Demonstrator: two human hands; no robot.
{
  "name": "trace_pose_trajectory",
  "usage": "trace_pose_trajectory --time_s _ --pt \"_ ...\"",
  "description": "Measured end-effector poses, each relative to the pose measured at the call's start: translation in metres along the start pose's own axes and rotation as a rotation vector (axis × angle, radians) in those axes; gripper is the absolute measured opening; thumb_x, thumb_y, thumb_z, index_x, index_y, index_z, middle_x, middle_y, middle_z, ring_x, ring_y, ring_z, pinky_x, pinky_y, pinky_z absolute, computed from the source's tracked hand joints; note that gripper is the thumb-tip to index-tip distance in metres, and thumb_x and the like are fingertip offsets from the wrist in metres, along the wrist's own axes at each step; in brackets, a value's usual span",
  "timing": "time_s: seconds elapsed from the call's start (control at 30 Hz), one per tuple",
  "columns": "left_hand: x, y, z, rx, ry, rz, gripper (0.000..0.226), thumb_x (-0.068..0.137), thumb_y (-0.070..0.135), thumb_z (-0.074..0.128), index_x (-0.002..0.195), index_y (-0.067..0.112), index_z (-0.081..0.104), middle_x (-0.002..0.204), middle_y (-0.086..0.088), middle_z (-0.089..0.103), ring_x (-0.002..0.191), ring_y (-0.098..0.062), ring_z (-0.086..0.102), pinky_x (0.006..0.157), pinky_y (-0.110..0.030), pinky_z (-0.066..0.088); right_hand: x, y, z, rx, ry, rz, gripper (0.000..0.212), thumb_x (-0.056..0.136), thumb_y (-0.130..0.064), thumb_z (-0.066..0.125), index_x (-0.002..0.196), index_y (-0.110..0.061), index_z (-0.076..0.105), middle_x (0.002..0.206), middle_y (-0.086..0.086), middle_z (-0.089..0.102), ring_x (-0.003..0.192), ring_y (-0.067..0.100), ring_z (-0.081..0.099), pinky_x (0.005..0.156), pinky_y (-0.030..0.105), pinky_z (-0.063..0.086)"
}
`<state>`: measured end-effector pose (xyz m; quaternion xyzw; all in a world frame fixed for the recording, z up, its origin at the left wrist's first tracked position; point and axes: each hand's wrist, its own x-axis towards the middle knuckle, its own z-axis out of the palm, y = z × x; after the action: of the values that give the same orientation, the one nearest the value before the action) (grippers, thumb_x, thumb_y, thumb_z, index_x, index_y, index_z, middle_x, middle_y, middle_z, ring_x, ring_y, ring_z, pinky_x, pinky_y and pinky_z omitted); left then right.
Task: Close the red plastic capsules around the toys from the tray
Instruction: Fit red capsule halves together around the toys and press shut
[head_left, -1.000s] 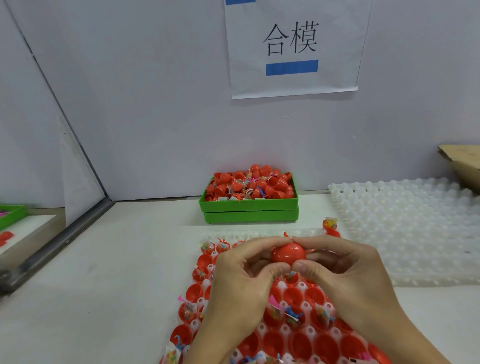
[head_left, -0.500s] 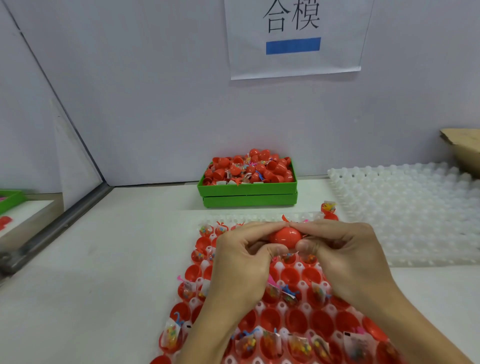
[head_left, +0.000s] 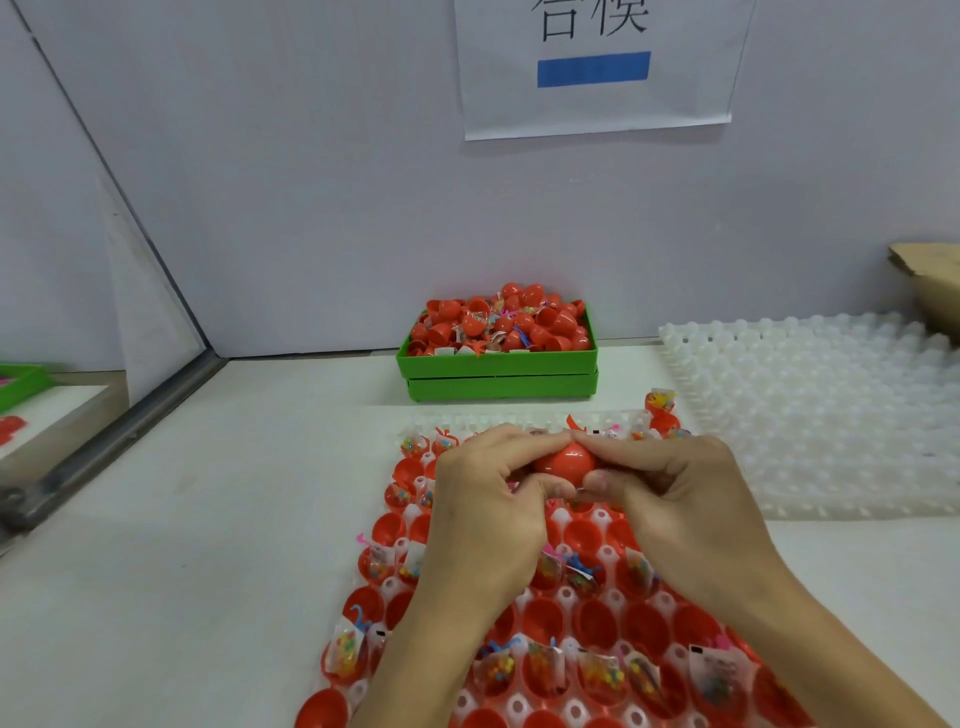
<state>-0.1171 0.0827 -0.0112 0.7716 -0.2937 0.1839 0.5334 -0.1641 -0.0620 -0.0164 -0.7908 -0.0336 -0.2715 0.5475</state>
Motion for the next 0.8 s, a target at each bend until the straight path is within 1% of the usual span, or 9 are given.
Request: trace_pose_trajectory --time_s 0.1,0.23,0.3,0.4,0.47,0.5,0.57,0.67,0.8 --pt "0.001 0.000 -0.003 0.167 0.018 0.139 0.033 0.071 0.001 0.072 0.101 0.014 0.078 0.084 0.004 0.070 0.080 -0.002 0.061 0.070 -0.007 0.047 -0.001 -0.010 0.005 0.157 -0.109 0.023 0.034 0.078 -0.023 0.077 0.097 -0.051 0.074 0.089 -0.012 0.077 0.086 0.009 0.075 0.080 0.027 0.060" --pt "-0.001 0.002 0.004 0.253 -0.039 0.240 0.031 0.072 0.005 0.073 0.101 0.013 0.076 0.081 0.004 0.060 0.072 -0.003 0.052 0.067 -0.004 0.037 0.000 -0.009 0.008 0.206 -0.054 0.055 0.044 0.077 -0.001 0.076 0.080 -0.045 0.078 0.082 -0.010 0.078 0.081 0.005 0.074 0.072 0.016 0.056" --pt "0.000 0.003 0.003 0.107 -0.067 0.152 0.036 0.069 0.015 0.080 0.104 0.020 0.076 0.090 0.009 0.062 0.083 -0.002 0.060 0.076 -0.007 0.044 0.001 -0.007 0.005 0.269 -0.030 0.100 0.042 0.080 0.001 0.073 0.078 -0.040 0.079 0.081 -0.005 0.078 0.080 0.010 0.075 0.069 0.017 0.057" --pt "0.002 0.002 -0.003 -0.315 -0.148 -0.149 0.048 0.067 0.042 0.083 0.112 0.032 0.071 0.114 0.014 0.064 0.110 -0.007 0.063 0.090 -0.023 0.051 0.003 -0.005 0.002 0.422 -0.029 0.130 0.015 0.080 -0.017 0.072 0.090 -0.024 0.081 0.089 0.004 0.078 0.088 0.020 0.075 0.072 0.023 0.059" --pt "0.002 0.001 -0.003 -0.589 -0.200 -0.386 0.062 0.066 0.050 0.084 0.120 0.028 0.066 0.124 0.004 0.067 0.115 -0.013 0.064 0.092 -0.033 0.055 0.002 -0.003 0.002 0.525 -0.075 0.148 0.029 0.073 -0.032 0.075 0.098 -0.018 0.079 0.098 0.009 0.077 0.096 0.027 0.074 0.079 0.031 0.059" --pt "0.001 0.001 0.000 -0.703 -0.218 -0.463 0.058 0.067 0.047 0.082 0.118 0.022 0.069 0.121 -0.005 0.069 0.111 -0.018 0.067 0.089 -0.037 0.056 0.002 -0.003 0.004 0.551 -0.097 0.141 0.037 0.072 -0.039 0.079 0.102 -0.018 0.078 0.101 0.011 0.077 0.099 0.029 0.073 0.084 0.036 0.059" --pt "0.000 0.004 0.005 -0.788 -0.215 -0.485 0.038 0.074 0.033 0.076 0.107 0.014 0.074 0.106 -0.015 0.073 0.099 -0.025 0.071 0.085 -0.038 0.058 0.000 -0.002 0.006 0.537 -0.113 0.111 0.044 0.071 -0.048 0.081 0.104 -0.019 0.078 0.103 0.012 0.076 0.102 0.031 0.071 0.088 0.041 0.058" --pt "-0.002 0.006 0.009 -0.761 -0.157 -0.435 0.017 0.085 0.013 0.067 0.099 0.014 0.077 0.098 -0.015 0.075 0.096 -0.027 0.072 0.082 -0.034 0.059 0.000 0.000 0.007 0.469 -0.073 0.062 0.024 0.077 -0.026 0.072 0.100 -0.021 0.079 0.100 0.010 0.077 0.099 0.028 0.072 0.090 0.044 0.058" --pt "-0.004 0.006 0.010 -0.740 -0.128 -0.389 0.021 0.084 0.012 0.064 0.093 0.021 0.080 0.094 -0.010 0.076 0.094 -0.024 0.073 0.078 -0.030 0.058 -0.001 -0.002 0.009 0.488 -0.071 0.041 0.029 0.072 -0.021 0.069 0.099 -0.021 0.078 0.097 0.009 0.077 0.096 0.028 0.073 0.087 0.041 0.059"
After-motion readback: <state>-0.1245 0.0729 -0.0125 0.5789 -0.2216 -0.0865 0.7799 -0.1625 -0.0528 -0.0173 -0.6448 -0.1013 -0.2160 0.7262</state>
